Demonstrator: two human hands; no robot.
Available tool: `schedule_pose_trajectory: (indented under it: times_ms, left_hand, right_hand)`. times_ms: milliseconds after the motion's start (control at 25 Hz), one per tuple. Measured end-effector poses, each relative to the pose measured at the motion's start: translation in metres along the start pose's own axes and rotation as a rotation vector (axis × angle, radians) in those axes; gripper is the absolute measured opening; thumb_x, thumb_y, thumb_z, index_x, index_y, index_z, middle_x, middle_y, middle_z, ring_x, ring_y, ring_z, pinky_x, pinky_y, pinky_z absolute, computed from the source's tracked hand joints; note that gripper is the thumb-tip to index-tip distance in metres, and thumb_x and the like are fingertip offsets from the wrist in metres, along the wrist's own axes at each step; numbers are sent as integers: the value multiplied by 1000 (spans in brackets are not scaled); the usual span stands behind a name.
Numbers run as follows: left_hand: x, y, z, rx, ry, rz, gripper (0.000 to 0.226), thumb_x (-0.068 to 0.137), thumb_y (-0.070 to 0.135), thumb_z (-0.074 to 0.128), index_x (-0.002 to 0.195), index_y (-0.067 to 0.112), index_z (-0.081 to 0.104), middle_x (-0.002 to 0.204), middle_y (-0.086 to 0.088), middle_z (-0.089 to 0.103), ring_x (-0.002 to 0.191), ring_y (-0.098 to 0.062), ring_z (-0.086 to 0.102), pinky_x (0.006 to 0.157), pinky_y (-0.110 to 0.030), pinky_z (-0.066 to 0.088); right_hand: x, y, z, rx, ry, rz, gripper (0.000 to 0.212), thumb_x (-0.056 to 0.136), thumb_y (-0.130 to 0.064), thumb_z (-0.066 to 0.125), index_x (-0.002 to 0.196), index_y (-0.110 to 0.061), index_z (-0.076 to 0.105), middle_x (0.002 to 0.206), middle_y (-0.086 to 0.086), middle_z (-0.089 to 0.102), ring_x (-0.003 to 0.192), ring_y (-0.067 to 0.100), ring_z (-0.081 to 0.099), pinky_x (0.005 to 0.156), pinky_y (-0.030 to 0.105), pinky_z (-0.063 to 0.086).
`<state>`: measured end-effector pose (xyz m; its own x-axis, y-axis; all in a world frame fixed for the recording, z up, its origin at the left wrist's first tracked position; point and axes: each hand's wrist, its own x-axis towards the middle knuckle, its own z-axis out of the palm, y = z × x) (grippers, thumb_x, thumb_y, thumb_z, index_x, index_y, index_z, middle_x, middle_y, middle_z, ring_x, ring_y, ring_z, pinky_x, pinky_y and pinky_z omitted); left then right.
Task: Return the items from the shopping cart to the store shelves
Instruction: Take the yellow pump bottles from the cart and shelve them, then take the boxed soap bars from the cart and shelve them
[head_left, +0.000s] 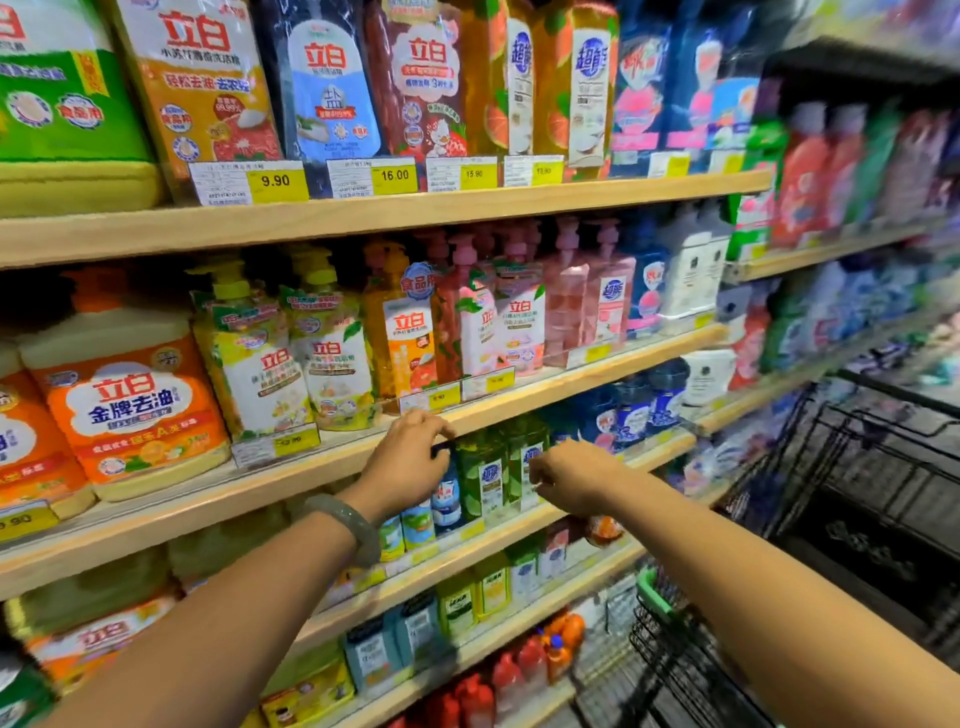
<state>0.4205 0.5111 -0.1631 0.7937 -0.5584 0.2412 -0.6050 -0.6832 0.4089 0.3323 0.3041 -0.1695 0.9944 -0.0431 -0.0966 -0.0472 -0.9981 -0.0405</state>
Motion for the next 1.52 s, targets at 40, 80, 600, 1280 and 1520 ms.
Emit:
schedule_pose_trajectory:
  times_ms: [40,80,600,1280,1520]
  left_hand:
    - [1,11,2,23,-75,25,25,92,23,52,116,23,57,120,-1,48,112,-20,49,95,-33,42]
    - [1,25,6,50,-152,50,24,92,25,53,116,23,58,119,-1,48,110,-20,51,94,-33,44]
    - [10,254,185,-85,-382,137,20,94,21,52,101,13,68,99,-1,67,82,-12,59,76,-27,44]
    - [108,300,407,-109,-846,1,16,94,16,48,90,17,63,86,-2,60,70,-17,54,58,-25,42]
    - [144,304,482,-46,-976,-56,23,92,15,42,83,4,60,81,-14,58,74,-18,51,67,-26,43]
  right_hand:
    - [-9,12,1,-12,-5,2,30,91,-24,49,119,-23,61,121,9,63,108,29,60,88,40,52]
    - [-18,26,3,-26,-13,12,31,92,-24,49,120,-23,61,121,10,63,107,29,60,88,40,52]
    - [-192,287,57,-90,-252,249,27,90,-30,50,107,-14,64,110,13,65,99,32,61,82,39,53]
    - [-204,461,203,156,-635,415,33,96,-32,45,116,-11,60,124,15,60,113,32,55,85,33,43]
    - [-180,509,240,233,-662,478,32,94,-35,47,117,-17,60,123,11,61,111,31,56,89,38,48]
